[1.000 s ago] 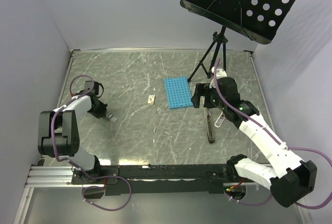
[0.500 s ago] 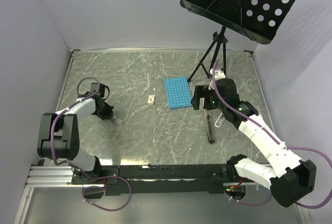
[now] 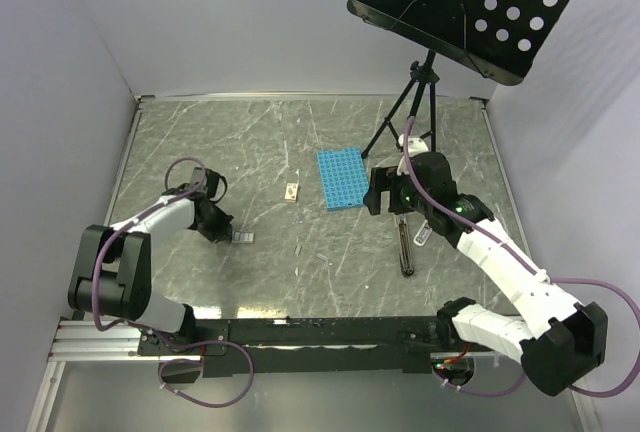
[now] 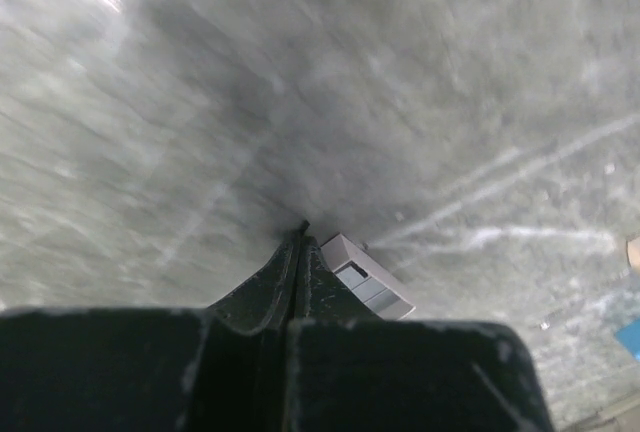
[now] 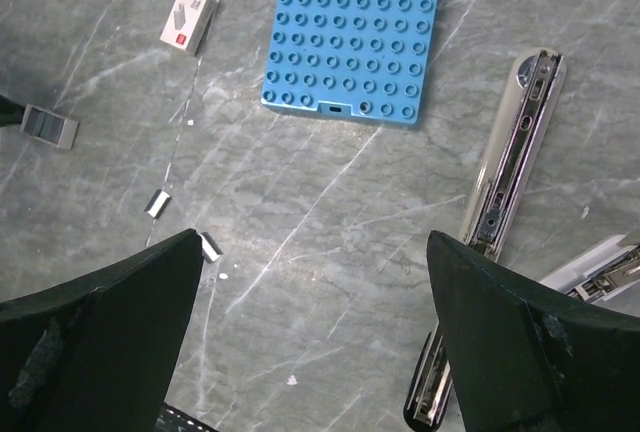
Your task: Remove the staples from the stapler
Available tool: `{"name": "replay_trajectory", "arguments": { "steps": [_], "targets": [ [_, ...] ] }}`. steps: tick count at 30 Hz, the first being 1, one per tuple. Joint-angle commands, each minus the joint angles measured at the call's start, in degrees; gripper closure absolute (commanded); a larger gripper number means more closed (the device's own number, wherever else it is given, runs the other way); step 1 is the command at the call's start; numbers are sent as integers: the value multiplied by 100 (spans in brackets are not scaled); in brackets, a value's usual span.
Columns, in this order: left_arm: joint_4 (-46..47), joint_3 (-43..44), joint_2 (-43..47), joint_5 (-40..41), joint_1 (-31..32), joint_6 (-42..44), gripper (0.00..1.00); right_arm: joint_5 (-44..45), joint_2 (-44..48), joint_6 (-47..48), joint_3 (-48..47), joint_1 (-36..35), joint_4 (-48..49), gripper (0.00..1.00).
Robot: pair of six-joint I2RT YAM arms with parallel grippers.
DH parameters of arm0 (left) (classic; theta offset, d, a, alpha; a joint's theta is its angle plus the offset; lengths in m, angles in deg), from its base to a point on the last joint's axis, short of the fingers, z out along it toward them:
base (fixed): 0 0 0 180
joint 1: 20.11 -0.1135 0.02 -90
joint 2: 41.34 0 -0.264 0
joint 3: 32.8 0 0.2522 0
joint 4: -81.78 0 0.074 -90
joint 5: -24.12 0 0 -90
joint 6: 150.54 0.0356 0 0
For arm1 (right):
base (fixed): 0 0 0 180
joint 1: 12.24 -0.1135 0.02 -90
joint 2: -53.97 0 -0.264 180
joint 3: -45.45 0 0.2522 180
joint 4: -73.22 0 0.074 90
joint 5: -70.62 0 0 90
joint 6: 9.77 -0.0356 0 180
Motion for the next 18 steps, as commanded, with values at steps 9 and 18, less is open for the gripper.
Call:
{"name": "replay_trajectory", "arguments": {
  "steps": [9,18],
  "targets": [
    [209,-136,185,-298,705,-489,99,-28,-57,-421,141,-348,216,5],
    [271,327,914,272,732,-121,99,-212,-610,-615,62,-946,514,12]
  ]
}}
